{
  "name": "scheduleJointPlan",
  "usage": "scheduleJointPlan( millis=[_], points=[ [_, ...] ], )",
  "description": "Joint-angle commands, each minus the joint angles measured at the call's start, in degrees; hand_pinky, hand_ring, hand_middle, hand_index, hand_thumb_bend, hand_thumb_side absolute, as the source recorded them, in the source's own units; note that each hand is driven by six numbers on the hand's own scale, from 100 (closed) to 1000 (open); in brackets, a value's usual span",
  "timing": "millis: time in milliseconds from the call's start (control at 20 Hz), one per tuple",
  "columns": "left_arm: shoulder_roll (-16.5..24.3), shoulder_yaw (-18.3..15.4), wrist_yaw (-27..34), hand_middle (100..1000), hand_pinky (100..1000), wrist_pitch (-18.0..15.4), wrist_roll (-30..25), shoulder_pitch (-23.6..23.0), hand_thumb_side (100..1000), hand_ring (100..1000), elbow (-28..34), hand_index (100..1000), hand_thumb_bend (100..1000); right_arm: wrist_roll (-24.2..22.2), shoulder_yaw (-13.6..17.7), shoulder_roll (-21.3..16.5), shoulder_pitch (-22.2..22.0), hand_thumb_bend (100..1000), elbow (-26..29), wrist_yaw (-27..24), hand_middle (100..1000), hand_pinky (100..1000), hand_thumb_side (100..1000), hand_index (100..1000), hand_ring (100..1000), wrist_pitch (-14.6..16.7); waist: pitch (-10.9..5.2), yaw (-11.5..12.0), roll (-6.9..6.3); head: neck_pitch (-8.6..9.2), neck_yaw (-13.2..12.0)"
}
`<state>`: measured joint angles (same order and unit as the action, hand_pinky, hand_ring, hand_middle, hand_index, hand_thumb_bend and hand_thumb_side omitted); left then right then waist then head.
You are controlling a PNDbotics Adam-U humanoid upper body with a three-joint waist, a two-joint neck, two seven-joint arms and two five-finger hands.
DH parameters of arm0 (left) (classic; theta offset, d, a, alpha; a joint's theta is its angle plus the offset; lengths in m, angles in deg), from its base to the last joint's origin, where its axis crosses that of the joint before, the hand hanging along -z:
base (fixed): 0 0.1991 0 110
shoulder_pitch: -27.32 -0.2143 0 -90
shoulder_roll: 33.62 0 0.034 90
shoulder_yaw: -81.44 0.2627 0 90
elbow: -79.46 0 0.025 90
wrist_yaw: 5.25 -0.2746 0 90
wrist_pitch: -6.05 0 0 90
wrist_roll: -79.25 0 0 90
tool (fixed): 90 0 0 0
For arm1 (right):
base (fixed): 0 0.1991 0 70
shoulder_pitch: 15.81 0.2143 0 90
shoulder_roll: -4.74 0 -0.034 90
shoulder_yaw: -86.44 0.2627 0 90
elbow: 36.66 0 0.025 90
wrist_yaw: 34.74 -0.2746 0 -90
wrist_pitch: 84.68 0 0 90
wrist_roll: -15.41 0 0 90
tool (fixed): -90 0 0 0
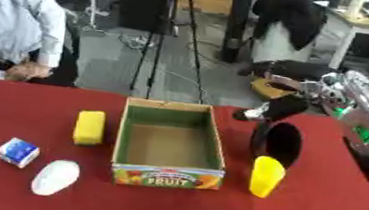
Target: Pick up objects on the table and place them in the box.
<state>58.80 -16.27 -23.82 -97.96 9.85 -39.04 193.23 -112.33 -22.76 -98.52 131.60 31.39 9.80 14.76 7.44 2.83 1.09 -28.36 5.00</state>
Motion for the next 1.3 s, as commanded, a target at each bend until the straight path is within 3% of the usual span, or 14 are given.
scheduleJointPlan(
  millis=[50, 100, 300, 650, 700, 1300],
  points=[
    [1.1, -0.1, 0.5, 856, 866, 0.2, -0.8, 1.0, 922, 923, 0.8, 885, 100, -4.4, 0.5, -0.6, 1.5, 606, -1.7, 1.4, 985, 925, 716, 1000, 1000, 0.2, -0.67, -0.1, -0.15, 0.5, 0.3],
    [1.2, -0.1, 0.5, 854, 866, 0.3, -1.1, 1.0, 920, 922, 0.8, 882, 100, -5.4, 0.6, -0.7, 1.5, 582, -2.1, 1.7, 979, 898, 649, 1000, 995, 0.2, -0.67, -0.1, -0.17, 0.49, 0.3],
    [1.5, -0.2, 0.7, 844, 867, 0.5, -1.7, 0.7, 919, 918, 0.8, 878, 100, -7.9, -0.2, -2.0, 1.2, 582, -2.4, 1.6, 948, 864, 548, 1000, 953, 1.0, -0.69, -0.5, 0.02, 0.21, 0.0],
    [1.7, -0.4, 0.9, 834, 873, 0.9, -2.1, 0.3, 919, 911, 0.8, 872, 100, -8.4, -0.7, -4.2, 0.7, 604, -3.8, 0.7, 958, 849, 571, 1000, 945, 1.2, -0.69, -1.0, 0.45, 0.27, -0.3],
    [1.7, -0.4, 0.9, 827, 873, 0.9, -2.1, 0.3, 918, 908, 0.8, 863, 100, -8.5, -0.6, -4.3, 0.5, 649, -4.0, 0.4, 968, 861, 578, 1000, 955, 1.1, -0.69, -1.1, 0.44, 0.3, -0.3],
    [1.6, -0.4, 1.1, 814, 871, 1.4, -4.0, 0.4, 915, 895, 0.8, 848, 100, -14.1, -1.7, -5.5, -1.4, 624, -4.7, -4.3, 949, 860, 602, 1000, 945, 0.7, -0.8, -1.2, 0.54, 0.04, -0.7]
  ],
)
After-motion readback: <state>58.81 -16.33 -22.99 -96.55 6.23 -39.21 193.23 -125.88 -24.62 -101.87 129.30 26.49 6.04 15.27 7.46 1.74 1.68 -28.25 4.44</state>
